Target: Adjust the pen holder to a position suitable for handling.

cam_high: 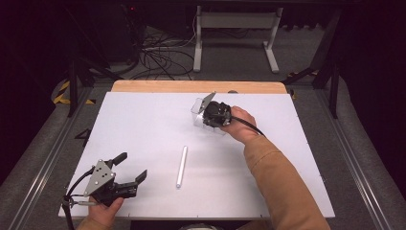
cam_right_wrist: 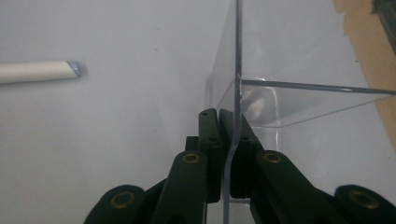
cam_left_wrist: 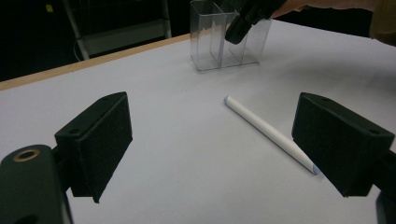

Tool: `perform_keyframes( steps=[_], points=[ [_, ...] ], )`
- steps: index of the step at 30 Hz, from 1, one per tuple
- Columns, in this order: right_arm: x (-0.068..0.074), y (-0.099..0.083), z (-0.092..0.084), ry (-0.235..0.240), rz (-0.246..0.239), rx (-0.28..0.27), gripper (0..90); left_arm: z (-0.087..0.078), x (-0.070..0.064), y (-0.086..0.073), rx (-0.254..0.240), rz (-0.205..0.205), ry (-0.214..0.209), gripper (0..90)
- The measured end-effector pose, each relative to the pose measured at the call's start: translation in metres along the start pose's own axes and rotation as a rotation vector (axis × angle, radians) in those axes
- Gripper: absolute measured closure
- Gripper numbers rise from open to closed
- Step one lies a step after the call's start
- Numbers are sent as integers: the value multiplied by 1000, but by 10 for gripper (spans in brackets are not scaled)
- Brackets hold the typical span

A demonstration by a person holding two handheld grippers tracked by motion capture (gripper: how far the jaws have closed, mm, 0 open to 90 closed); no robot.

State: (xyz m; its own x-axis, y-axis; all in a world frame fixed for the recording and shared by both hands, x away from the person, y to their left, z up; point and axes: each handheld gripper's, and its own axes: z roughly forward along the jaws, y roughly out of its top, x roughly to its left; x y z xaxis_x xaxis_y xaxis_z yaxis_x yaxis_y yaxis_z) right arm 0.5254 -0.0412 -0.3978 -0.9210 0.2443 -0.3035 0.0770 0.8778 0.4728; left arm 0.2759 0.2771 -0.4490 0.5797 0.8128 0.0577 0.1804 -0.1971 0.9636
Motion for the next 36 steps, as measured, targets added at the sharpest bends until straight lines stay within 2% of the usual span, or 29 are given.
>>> perform_keyframes(
  steps=[3, 9, 11, 12, 13, 18, 19, 20, 23, 25, 29, 31, 36],
  points=[
    [1, 0, -10, -2, 15, -21, 870, 1, 0, 0, 1, 2, -3, 130],
    [8, -1, -38, 8, 1, -67, 860, 4, -1, 1, 6, 0, -11, 130],
    [12, -3, -53, 16, -21, -83, 857, 5, -1, 1, 3, 5, -12, 130],
    [12, -3, -53, 16, -21, -83, 857, 6, -2, 1, 5, -1, -13, 130],
    [15, -4, -57, 18, -14, -87, 855, 6, -2, 2, 5, 0, -13, 130],
    [28, -8, -75, 43, -57, -90, 853, 8, -3, 2, 6, 6, -16, 130],
    [36, -10, -81, 57, -67, -91, 849, 8, -3, 3, 8, 9, -18, 130],
    [36, -10, -81, 57, -67, -91, 849, 8, -3, 3, 11, 10, -18, 130],
    [50, -16, -87, 85, -92, -89, 844, 9, -3, 3, 10, 7, -18, 130],
    [53, -17, -86, 90, -100, -84, 836, 9, -3, 3, 11, 8, -18, 130],
    [65, -25, -82, 151, -106, -50, 840, 9, -4, 3, 11, 10, -17, 130],
    [72, -27, -80, 166, -119, -30, 854, 10, -4, 3, 11, 10, -16, 130],
    [85, -31, -77, 193, -124, -38, 859, 10, -4, 3, 12, 13, -15, 130]
  ],
)
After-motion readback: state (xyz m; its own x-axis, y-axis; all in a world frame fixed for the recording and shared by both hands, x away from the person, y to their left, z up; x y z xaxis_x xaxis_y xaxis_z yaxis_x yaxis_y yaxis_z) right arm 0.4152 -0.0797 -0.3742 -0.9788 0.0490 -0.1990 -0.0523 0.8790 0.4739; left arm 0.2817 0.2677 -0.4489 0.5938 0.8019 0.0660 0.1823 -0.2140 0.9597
